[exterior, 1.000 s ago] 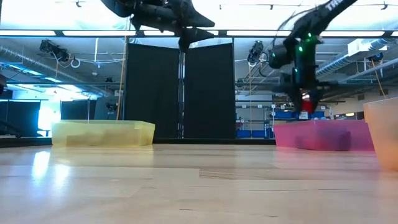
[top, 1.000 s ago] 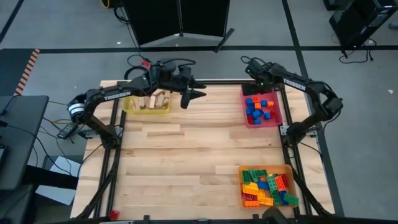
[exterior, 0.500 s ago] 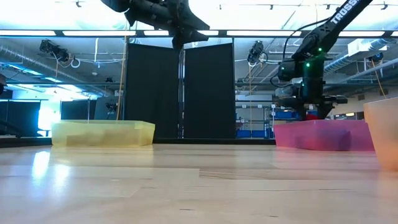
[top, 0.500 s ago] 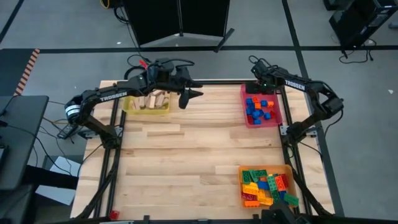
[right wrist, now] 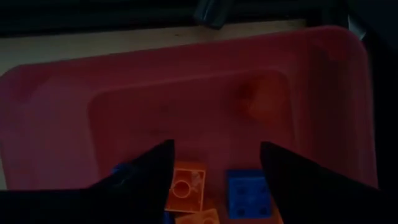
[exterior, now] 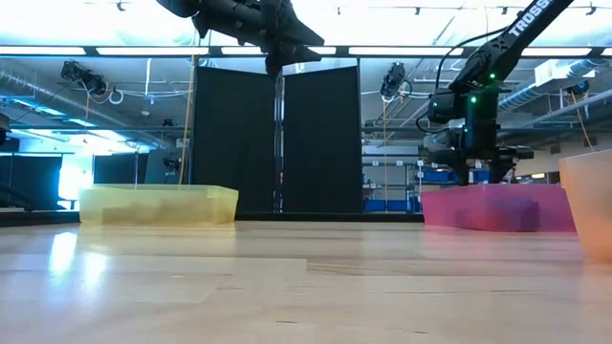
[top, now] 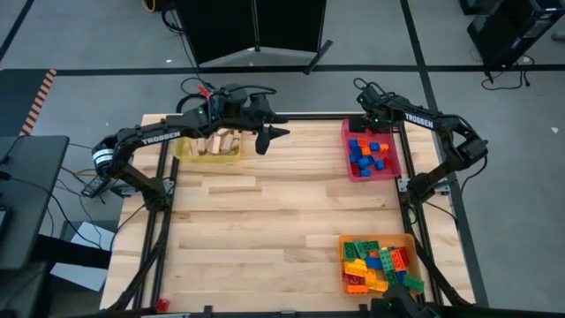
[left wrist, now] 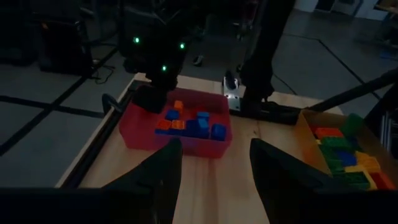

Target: Sort blocks by size

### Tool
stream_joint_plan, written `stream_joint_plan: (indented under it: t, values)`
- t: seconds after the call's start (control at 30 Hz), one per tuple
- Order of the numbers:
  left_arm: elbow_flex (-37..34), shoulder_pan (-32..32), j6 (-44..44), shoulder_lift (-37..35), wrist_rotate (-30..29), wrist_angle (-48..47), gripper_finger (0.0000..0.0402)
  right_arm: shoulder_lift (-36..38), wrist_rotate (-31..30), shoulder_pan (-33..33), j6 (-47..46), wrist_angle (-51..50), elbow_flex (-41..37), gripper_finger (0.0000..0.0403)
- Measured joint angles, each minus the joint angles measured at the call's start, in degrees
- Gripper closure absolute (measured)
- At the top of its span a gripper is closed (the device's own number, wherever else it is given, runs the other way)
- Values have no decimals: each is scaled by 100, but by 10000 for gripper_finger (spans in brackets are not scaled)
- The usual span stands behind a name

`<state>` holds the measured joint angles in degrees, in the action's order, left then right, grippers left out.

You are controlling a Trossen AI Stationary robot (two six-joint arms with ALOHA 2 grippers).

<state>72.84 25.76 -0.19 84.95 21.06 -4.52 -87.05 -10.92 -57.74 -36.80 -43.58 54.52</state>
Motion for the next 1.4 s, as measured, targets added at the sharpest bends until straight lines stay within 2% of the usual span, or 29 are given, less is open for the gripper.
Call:
stream_joint_plan:
  t: [0.1,0.17,0.37,0.43,0.5,0.63,0.73,0.8,0.9,1.2,1.4]
  values:
    - [0,-61,132,0,-124,-96,207,2,-1,1,224,-14,-1,147]
    - [0,-138,498,-42,-582,-282,207,80,-14,60,490,17,-4,144]
    - [0,-634,1071,-377,-3288,-1214,207,967,-46,539,749,236,-7,149]
    - [0,-850,1031,-433,-3902,-1572,207,1418,-54,826,785,265,-4,152]
    - [0,-1088,995,-471,-4263,-1996,207,1867,-54,1154,791,265,-4,153]
    - [0,-1676,553,-465,-4967,-2962,207,2700,-54,1944,566,309,-4,153]
    - [0,-2169,-207,-390,-5542,-3640,207,3149,-54,2573,551,307,-4,152]
    - [0,-2484,-804,-354,-5699,-4032,207,3362,-52,2961,551,325,-4,153]
    - [0,-2949,-1769,-306,-5544,-4692,207,3520,-52,3454,483,337,-4,157]
    - [4,-4347,-4981,277,-3712,-6736,228,3286,-50,4559,548,504,-4,158]
    - [4,-4867,-6913,948,-1703,-7100,231,2896,-50,4969,717,543,-4,157]
